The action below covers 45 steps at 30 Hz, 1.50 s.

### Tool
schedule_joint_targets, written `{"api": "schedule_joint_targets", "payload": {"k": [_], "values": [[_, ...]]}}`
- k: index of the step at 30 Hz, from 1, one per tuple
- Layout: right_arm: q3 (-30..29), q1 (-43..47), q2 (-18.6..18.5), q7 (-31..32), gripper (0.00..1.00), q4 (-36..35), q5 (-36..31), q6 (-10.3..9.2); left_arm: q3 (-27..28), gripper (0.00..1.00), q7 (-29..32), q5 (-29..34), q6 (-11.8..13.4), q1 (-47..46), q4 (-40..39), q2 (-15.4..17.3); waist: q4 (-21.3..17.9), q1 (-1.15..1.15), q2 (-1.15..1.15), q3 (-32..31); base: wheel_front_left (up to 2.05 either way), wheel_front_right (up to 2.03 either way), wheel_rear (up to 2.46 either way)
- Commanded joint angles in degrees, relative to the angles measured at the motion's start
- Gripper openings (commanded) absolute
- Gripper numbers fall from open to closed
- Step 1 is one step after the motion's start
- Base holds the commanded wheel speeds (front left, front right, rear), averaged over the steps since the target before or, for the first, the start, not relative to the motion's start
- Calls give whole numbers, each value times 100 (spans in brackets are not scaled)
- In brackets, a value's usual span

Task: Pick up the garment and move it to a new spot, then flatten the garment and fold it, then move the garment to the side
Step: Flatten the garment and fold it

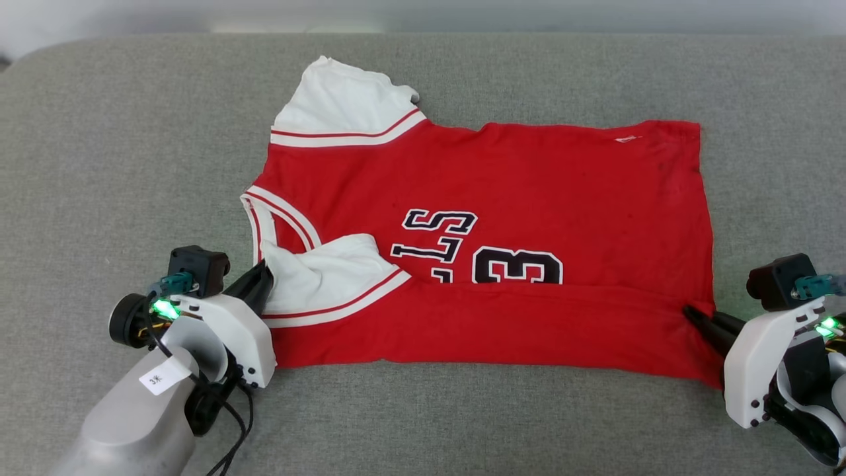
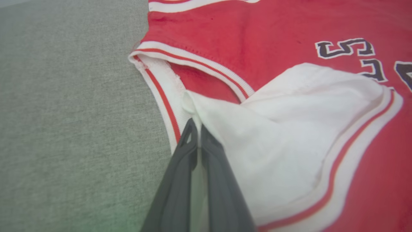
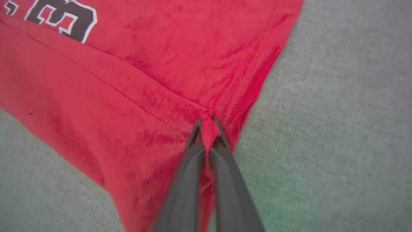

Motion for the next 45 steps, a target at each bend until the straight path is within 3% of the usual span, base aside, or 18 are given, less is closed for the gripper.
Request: {"api": "schedule_joint_targets", "payload": {"k": [1, 2, 8, 12, 18, 19, 21, 22, 28, 33, 39, 45], "values": [[60, -71, 6, -14, 77, 78, 21, -4, -44, 100, -27, 37, -30, -72, 110, -7, 16, -1, 0, -86, 0, 0, 0], [53, -98, -5, -76, 100, 87, 24, -4, -41, 100, -58, 42, -47, -122, 163, -14, 27, -1, 0, -142, 0, 0, 0], [-57, -26, -101, -343, 100, -41, 69, -4, -72, 100, -84, 135, -138, -406, 230, 167, 130, -1, 0, -523, 0, 0, 0], [-188, 120, -165, -405, 100, -155, 53, -4, -101, 100, 306, 112, -176, -586, -16, 411, 200, -1, 0, -733, 0, 0, 0], [-340, 277, -130, -283, 100, -325, 1, -4, -244, 100, 1877, -257, -266, -929, -557, 792, 281, -1, 0, -880, 0, 0, 0], [-340, 277, -130, -283, 100, -325, 1, -4, -244, 100, 1877, -257, -266, -929, -557, 792, 281, -1, 0, -880, 0, 0, 0], [-379, 330, -99, -191, 100, -405, -16, -4, -338, 100, 2783, -505, -290, -1069, -839, 907, 298, -1, 0, -899, 0, 0, 0], [-379, 330, -99, -191, 100, -405, -16, -4, -338, 100, 2783, -505, -290, -1069, -839, 907, 298, -1, 0, -899, 0, 0, 0], [-430, 368, -26, -16, 100, -571, -76, -4, -508, 100, 4549, -1173, -311, -1277, -1197, 1031, 268, -1, 0, -839, 0, 0, 0], [-390, 273, 26, 163, 100, -699, -128, -4, -682, 100, 5492, -1482, -229, -1229, -1248, 1072, 137, -1, 0, -699, 0, 0, 0], [-382, 143, 109, 285, 100, -746, -142, -4, -897, 100, 5956, -1602, -97, -921, -941, 1060, -49, -1, 0, -470, 0, 0, 0], [-351, 2, 136, 325, 100, -685, -142, -3, -984, 100, 5809, -1719, -112, -565, -460, 771, -174, -1, 0, -313, 0, 0, 0]]}}
